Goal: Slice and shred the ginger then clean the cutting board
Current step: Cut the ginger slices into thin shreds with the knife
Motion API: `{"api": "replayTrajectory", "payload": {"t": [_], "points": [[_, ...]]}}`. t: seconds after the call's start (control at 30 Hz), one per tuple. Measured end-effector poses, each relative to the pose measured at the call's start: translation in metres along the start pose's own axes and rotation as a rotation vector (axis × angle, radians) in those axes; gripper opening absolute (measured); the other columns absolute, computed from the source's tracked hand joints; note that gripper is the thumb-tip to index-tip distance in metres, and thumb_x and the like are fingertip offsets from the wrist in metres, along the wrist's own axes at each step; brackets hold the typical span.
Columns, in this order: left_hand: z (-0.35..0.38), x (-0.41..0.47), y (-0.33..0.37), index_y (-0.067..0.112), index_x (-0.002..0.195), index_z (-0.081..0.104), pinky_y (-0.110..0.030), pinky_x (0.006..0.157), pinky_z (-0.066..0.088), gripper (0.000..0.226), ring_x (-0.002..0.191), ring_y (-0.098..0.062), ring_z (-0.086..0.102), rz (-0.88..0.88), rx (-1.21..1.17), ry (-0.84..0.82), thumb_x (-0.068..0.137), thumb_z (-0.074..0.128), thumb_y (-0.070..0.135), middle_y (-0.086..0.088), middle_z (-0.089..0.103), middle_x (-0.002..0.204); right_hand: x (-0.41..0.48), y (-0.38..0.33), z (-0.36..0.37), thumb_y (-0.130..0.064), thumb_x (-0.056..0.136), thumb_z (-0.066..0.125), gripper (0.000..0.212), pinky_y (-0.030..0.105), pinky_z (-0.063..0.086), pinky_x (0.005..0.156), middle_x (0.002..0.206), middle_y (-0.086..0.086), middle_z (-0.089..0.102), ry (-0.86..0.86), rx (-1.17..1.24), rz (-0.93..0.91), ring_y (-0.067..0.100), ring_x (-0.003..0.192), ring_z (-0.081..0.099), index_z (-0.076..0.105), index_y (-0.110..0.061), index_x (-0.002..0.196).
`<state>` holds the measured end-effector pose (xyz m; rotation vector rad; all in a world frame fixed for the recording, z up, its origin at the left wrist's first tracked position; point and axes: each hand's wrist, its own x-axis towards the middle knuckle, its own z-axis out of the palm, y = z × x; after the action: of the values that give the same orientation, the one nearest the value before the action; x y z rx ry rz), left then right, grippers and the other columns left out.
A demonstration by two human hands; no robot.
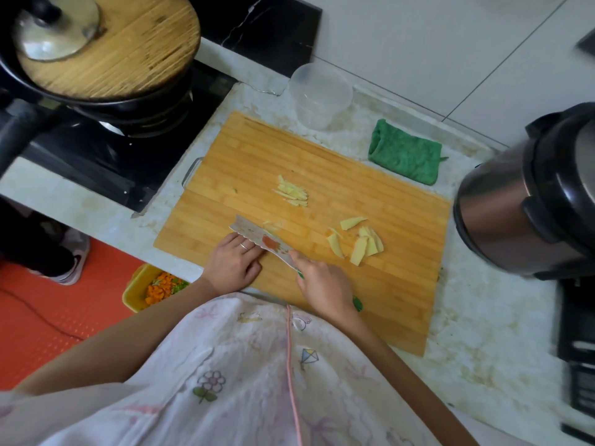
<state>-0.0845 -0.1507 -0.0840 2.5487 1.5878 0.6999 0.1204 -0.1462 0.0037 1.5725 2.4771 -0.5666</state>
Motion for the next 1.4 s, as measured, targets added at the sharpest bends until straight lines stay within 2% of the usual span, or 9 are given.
{"api": "replayTrajectory", "payload": {"t": [0.2,0.3,0.47,0.63,0.83,1.13,1.3,1.4], "points": [[-0.002,0.000,0.002,0.010,0.104,0.063,-0.035,0.082,0.042,0.030,0.082,-0.026,0.056,-0.014,0.008,-0.008,0.080,0.047,0.018,-0.008,0.067,0.092,0.010,-0.002,-0.001,-0.019,0.094,0.050,0.048,0.030,0.036,0.051,0.085,0.006,0.070,0.020,-0.019,-0.005,0.026,0.071,0.065,0.040,-0.028,0.140],[-0.002,0.000,0.000,0.008,0.098,0.070,-0.036,0.081,0.042,0.031,0.082,-0.028,0.061,-0.019,0.023,-0.033,0.081,0.046,0.018,-0.008,0.069,0.090,0.002,0.002,-0.003,-0.019,0.095,0.049,0.047,0.030,0.038,0.052,0.088,0.007,0.070,-0.003,-0.011,-0.025,0.026,0.073,0.065,0.038,-0.028,0.140],[-0.003,-0.001,0.001,0.007,0.093,0.072,-0.035,0.081,0.041,0.030,0.076,-0.028,0.063,-0.031,0.033,-0.055,0.080,0.047,0.018,-0.007,0.068,0.084,0.000,0.001,-0.003,-0.019,0.096,0.050,0.047,0.028,0.034,0.050,0.088,0.005,0.070,-0.001,-0.022,-0.016,0.024,0.070,0.064,0.038,-0.028,0.140],[-0.001,0.000,0.001,0.006,0.099,0.071,-0.035,0.084,0.042,0.032,0.081,-0.028,0.060,-0.032,0.015,-0.055,0.080,0.047,0.017,-0.009,0.069,0.091,0.008,-0.002,0.000,-0.017,0.095,0.050,0.047,0.029,0.033,0.049,0.084,0.006,0.069,-0.005,-0.031,0.001,0.025,0.067,0.064,0.039,-0.025,0.140],[-0.004,0.000,0.002,0.008,0.098,0.072,-0.034,0.082,0.041,0.032,0.083,-0.027,0.059,-0.035,0.016,-0.039,0.080,0.048,0.018,-0.008,0.070,0.091,0.009,0.001,0.000,-0.018,0.094,0.051,0.047,0.033,0.046,0.051,0.084,0.007,0.070,-0.005,-0.029,-0.027,0.026,0.068,0.064,0.040,-0.027,0.139],[-0.004,0.000,0.002,0.007,0.096,0.072,-0.034,0.083,0.043,0.031,0.078,-0.028,0.063,-0.024,0.021,-0.024,0.081,0.047,0.017,-0.008,0.069,0.089,0.002,0.001,-0.003,-0.019,0.095,0.050,0.049,0.032,0.040,0.050,0.082,0.008,0.068,-0.028,-0.016,-0.005,0.027,0.068,0.063,0.037,-0.029,0.142],[-0.005,0.001,0.004,0.008,0.101,0.070,-0.034,0.084,0.043,0.033,0.081,-0.026,0.060,-0.041,0.000,-0.031,0.080,0.047,0.017,-0.008,0.069,0.094,0.014,-0.006,-0.004,-0.017,0.094,0.047,0.048,0.032,0.033,0.052,0.086,0.010,0.068,-0.013,-0.041,-0.008,0.030,0.073,0.064,0.039,-0.026,0.140],[-0.006,0.001,0.003,0.008,0.097,0.071,-0.033,0.080,0.041,0.031,0.074,-0.026,0.062,-0.052,0.013,-0.051,0.079,0.047,0.017,-0.007,0.069,0.086,0.014,-0.003,-0.003,-0.016,0.094,0.047,0.048,0.032,0.035,0.051,0.089,0.010,0.069,-0.008,-0.049,-0.026,0.031,0.073,0.064,0.039,-0.026,0.140]]}}
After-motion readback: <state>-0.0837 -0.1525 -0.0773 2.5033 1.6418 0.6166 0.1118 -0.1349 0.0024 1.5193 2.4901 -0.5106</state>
